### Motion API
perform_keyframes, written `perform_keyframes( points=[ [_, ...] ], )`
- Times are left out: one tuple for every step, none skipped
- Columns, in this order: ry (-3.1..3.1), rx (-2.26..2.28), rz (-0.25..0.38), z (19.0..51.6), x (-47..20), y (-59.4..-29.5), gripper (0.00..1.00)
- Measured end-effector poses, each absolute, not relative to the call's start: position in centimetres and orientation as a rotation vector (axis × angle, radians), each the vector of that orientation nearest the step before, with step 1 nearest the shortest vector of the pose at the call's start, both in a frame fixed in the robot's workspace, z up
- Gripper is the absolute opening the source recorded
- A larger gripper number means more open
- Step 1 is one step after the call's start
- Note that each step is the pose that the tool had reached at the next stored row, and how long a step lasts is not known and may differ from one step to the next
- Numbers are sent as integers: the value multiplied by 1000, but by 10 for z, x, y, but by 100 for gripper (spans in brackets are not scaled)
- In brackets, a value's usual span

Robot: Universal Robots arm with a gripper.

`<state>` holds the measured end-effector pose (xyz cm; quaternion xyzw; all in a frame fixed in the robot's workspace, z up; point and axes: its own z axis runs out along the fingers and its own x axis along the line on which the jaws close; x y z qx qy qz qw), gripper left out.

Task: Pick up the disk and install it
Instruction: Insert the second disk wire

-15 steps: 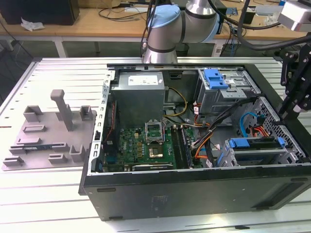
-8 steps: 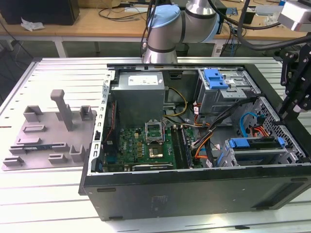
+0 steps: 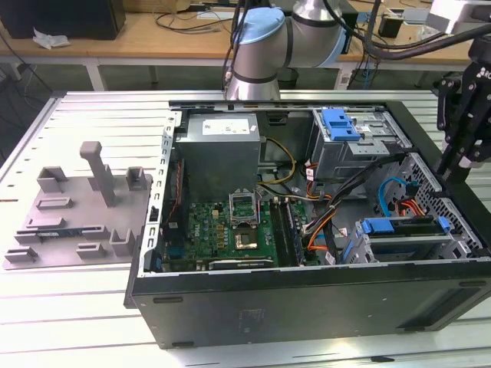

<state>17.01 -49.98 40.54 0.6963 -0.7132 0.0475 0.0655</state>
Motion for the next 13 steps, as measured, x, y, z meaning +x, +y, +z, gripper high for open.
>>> perform_keyframes(
  points=[
    [-2147, 2096, 149, 405, 171, -497, 24],
    [-2143, 2092, 151, 404, 171, -495, 24],
    [-2139, 2089, 152, 403, 172, -494, 24],
    [-2135, 2086, 155, 403, 173, -492, 24],
    [-2130, 2081, 158, 402, 174, -490, 24],
    [-2124, 2075, 164, 401, 175, -486, 24],
    [-2120, 2071, 167, 401, 175, -482, 24],
    [-2115, 2067, 171, 400, 177, -477, 24],
    [-2113, 2065, 173, 400, 178, -473, 24],
    [-2113, 2065, 173, 400, 178, -472, 24],
    [-2113, 2065, 173, 400, 178, -472, 24],
    [-2113, 2065, 173, 399, 178, -472, 24],
    [-2113, 2065, 173, 398, 178, -472, 24]
  ],
)
